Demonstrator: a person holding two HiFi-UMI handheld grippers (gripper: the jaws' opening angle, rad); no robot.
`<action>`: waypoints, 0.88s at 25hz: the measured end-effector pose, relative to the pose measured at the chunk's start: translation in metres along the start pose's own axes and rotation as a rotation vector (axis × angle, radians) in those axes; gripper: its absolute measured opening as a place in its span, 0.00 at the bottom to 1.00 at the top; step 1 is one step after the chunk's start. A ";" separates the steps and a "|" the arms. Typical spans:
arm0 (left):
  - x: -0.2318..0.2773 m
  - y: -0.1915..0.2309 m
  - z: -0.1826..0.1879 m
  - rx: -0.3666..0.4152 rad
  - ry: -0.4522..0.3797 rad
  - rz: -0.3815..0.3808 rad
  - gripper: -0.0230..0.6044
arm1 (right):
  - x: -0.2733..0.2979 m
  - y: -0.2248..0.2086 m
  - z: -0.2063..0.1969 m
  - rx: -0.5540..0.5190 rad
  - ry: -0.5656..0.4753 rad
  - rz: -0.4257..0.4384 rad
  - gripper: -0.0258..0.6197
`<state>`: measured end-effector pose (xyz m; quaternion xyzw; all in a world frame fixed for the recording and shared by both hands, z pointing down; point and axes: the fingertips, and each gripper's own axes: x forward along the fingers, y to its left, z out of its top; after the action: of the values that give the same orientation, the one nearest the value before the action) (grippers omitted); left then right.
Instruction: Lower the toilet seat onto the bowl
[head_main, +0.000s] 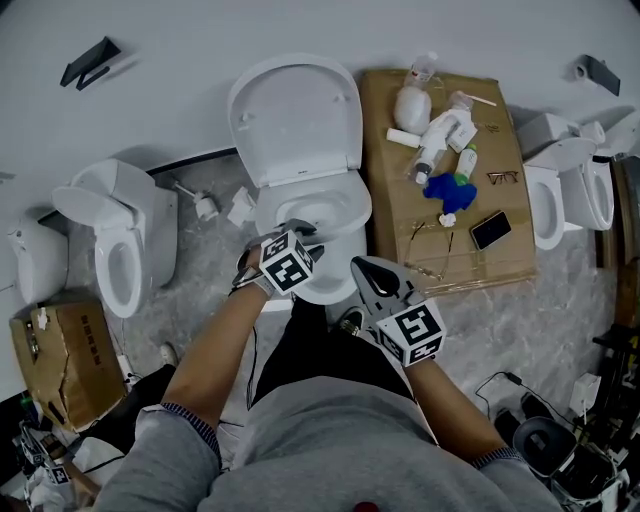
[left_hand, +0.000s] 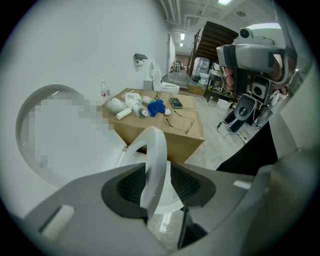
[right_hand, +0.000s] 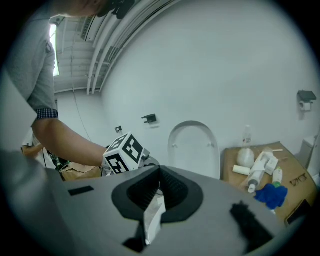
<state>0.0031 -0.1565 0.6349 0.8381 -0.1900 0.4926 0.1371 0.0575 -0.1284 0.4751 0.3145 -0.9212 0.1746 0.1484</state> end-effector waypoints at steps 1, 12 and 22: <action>0.001 -0.003 -0.001 -0.005 -0.002 -0.001 0.30 | -0.001 0.000 -0.004 0.001 0.003 0.002 0.06; 0.019 -0.031 -0.016 -0.033 -0.010 0.034 0.30 | -0.008 -0.001 -0.041 0.006 0.009 0.039 0.06; 0.038 -0.058 -0.030 -0.014 0.020 0.026 0.30 | 0.000 -0.005 -0.085 0.027 0.032 0.056 0.06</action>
<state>0.0231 -0.0990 0.6805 0.8296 -0.2027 0.5015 0.1384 0.0745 -0.0964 0.5526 0.2879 -0.9247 0.1962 0.1537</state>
